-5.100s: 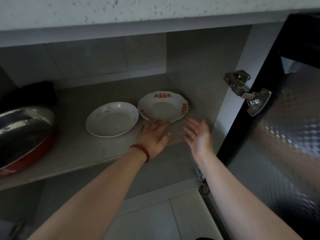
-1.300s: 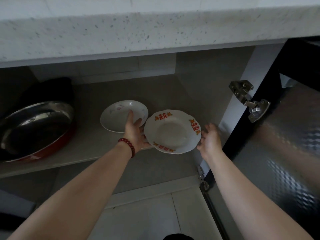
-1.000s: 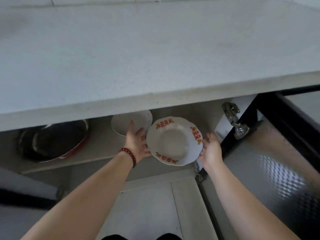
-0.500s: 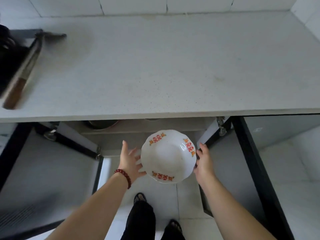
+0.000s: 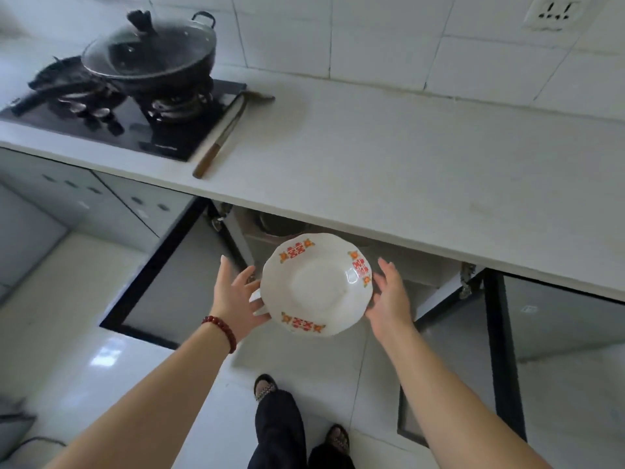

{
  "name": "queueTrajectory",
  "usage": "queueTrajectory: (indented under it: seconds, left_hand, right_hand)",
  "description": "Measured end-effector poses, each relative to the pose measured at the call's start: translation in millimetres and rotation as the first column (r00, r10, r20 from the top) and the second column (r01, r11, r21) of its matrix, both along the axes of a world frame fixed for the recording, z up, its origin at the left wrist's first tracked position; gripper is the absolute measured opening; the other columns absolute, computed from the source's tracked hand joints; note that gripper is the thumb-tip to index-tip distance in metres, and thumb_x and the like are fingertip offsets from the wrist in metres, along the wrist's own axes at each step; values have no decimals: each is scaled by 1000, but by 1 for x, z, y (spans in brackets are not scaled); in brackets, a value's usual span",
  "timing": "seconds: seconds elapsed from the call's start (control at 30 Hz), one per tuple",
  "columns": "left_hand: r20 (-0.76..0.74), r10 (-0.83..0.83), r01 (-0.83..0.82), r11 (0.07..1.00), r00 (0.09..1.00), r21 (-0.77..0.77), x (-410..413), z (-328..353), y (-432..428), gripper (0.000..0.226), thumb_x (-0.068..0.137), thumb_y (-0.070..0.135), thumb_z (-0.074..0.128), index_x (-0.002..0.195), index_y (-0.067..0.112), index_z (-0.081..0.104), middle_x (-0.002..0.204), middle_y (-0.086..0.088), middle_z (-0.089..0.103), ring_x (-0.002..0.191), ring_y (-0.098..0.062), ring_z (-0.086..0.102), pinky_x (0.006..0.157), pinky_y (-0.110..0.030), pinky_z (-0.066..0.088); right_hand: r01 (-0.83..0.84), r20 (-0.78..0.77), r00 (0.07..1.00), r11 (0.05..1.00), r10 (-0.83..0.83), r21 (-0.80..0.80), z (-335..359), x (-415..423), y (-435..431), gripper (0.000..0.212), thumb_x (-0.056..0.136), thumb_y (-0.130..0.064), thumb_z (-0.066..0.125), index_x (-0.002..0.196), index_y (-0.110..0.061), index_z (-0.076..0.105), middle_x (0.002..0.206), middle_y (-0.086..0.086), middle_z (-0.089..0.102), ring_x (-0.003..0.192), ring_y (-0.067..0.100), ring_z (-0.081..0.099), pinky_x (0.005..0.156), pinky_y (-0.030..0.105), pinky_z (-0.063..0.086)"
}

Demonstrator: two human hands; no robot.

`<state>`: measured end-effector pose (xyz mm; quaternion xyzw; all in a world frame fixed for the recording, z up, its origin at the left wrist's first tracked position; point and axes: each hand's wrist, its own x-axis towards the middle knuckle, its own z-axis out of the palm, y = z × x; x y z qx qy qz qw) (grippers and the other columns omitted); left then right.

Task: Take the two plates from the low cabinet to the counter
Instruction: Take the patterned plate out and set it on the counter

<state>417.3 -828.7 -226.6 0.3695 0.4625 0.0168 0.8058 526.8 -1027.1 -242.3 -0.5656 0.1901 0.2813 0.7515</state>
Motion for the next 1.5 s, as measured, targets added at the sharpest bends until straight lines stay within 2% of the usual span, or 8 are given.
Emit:
queueTrajectory:
  seconds: [0.1,0.3,0.43,0.57,0.9,1.27,1.4,1.5]
  left_hand:
    - [66,74,-77,996,995,46,-27,24,20,82,80,77,20,143,26,34,147,-10,39,130,-37,38,103,-61,30]
    - [165,249,-268,958,954,102,-77,59,71,78,82,74,20,142,26,35,144,-9,42,123,-36,44,96,-58,35]
    - [203,365,-390,915,909,101,-119,73,119,77,82,74,23,140,26,37,147,-9,39,124,-35,44,98,-59,35]
    - [223,420,-454,881,880,133,-166,82,178,76,81,75,24,139,28,40,145,-6,41,112,-34,50,79,-50,45]
    - [199,551,-586,765,810,267,-300,94,314,74,83,73,22,136,27,43,136,-7,48,116,-31,51,99,-55,39]
    - [199,736,-762,614,647,207,-405,94,424,77,81,74,25,136,24,44,136,-10,47,120,-33,47,96,-57,40]
    - [224,771,-803,566,596,187,-429,92,486,74,79,75,28,129,24,48,129,-8,53,113,-30,53,79,-50,47]
    - [209,794,-818,527,571,230,-436,94,542,72,80,74,27,128,24,48,130,-9,53,115,-32,52,91,-56,44]
  right_hand:
    - [-80,38,996,996,78,44,26,-4,32,43,94,-44,42,136,-35,42,144,0,44,120,19,46,95,49,41]
    - [-285,141,953,952,269,108,57,-22,110,47,92,-50,41,136,-33,42,125,-5,56,95,7,57,67,35,48]
    - [-403,195,905,909,379,105,74,-46,172,50,93,-48,38,141,-31,37,136,1,51,94,10,57,73,36,48]
    - [-485,205,865,867,458,115,87,-82,243,47,96,-45,36,140,-30,37,139,4,49,104,18,55,86,43,46]
    - [-663,263,735,744,625,84,93,-197,425,44,95,-46,33,137,-33,40,98,-11,60,82,6,62,54,25,53]
    - [-782,205,621,618,757,86,92,-290,596,42,94,-45,32,133,-34,44,120,0,56,109,22,57,88,46,48]
    - [-816,193,578,567,793,114,89,-308,672,41,94,-47,32,130,-36,47,123,2,55,112,25,56,86,46,48]
    - [-841,199,541,525,817,129,90,-315,736,42,93,-47,32,130,-36,48,119,2,57,106,23,59,82,44,50]
